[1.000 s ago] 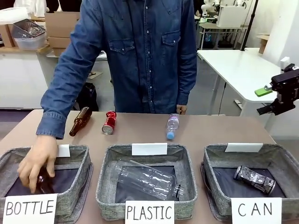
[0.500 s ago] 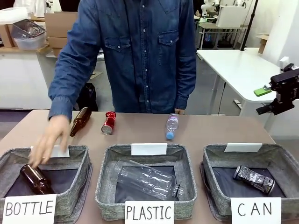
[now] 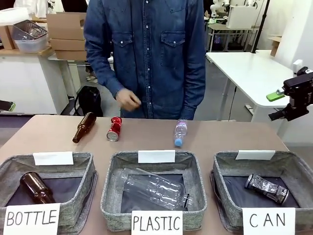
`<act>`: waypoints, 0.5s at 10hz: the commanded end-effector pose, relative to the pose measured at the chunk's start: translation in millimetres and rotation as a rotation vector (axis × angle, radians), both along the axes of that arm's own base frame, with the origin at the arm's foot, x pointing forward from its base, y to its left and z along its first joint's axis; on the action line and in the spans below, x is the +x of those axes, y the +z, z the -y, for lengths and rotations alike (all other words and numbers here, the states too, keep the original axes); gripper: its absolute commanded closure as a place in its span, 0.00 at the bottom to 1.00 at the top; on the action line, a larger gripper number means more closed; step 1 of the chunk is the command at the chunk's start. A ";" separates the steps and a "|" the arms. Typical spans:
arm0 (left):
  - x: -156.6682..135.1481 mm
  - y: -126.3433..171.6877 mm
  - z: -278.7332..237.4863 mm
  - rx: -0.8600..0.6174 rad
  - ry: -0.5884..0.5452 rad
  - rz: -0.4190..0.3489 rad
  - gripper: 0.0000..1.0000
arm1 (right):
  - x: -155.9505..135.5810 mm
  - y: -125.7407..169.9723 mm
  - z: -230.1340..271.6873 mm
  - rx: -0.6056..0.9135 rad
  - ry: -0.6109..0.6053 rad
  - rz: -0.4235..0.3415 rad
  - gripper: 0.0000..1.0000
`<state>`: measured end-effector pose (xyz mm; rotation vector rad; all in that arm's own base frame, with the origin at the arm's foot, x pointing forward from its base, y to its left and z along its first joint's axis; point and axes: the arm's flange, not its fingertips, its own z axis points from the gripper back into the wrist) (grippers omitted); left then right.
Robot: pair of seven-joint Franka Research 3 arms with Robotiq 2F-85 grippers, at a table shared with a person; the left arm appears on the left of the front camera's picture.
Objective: Sort the can waste into the basket.
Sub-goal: Pick up the can waste from the table and place it in the right Fabric basket.
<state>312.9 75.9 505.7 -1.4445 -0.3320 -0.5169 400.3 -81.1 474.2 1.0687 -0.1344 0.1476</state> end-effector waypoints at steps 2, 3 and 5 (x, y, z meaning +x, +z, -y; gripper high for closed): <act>1.2 1.7 -5.7 -0.019 0.017 0.015 0.00 | -1.1 1.1 2.2 0.002 0.013 0.016 0.00; 1.2 1.7 -5.7 -0.019 0.017 0.015 0.00 | -1.1 1.1 2.2 0.002 0.013 0.016 0.00; 1.2 1.7 -5.7 -0.019 0.017 0.015 0.00 | -1.1 1.1 2.2 0.002 0.013 0.016 0.00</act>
